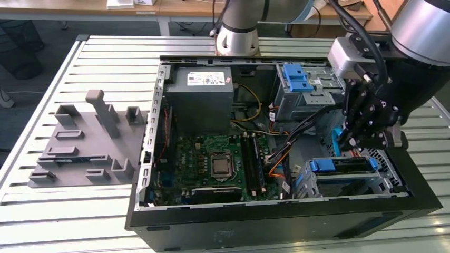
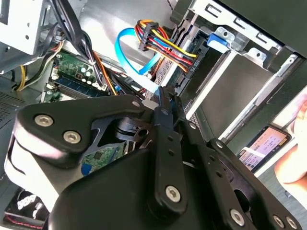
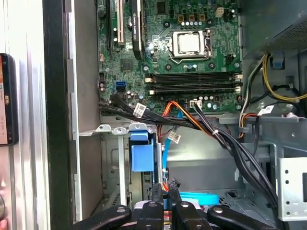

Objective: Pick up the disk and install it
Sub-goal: 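Insert the second disk wire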

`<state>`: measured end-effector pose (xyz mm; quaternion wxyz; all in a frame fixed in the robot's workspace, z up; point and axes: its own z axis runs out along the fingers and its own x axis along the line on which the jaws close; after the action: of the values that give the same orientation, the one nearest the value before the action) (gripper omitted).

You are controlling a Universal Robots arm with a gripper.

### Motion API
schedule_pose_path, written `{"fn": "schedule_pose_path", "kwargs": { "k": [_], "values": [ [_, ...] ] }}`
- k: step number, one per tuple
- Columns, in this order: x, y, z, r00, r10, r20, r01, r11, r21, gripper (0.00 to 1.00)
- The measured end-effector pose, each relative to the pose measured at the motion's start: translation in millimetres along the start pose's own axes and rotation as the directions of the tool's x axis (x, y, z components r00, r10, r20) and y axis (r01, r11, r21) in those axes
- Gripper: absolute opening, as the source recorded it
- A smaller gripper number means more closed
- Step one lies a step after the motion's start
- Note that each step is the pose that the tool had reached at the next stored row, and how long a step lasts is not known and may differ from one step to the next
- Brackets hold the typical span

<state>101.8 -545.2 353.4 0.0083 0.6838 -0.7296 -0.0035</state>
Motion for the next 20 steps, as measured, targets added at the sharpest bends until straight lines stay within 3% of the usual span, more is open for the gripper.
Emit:
{"fn": "schedule_pose_path", "kwargs": {
  "k": [4,10,11,16,20],
  "values": [
    [0.4,-0.1,4.9,1.0,0.0,-0.0005,0.0,1.0,0.0001,0.16],
    [7.8,-0.9,7.3,1.0,0.0,0.0013,0.0,1.0,0.0,0.16],
    [8.4,-1.0,7.6,1.0,0.0,0.0063,0.0,1.0,-0.0004,0.16],
    [11.3,-1.3,8.9,0.9989,-0.001,0.0475,0.001,1.0,-0.0032,0.16],
    [15.5,-1.6,9.4,0.9988,-0.001,0.049,0.001,1.0,-0.0033,0.16]
  ]
}}
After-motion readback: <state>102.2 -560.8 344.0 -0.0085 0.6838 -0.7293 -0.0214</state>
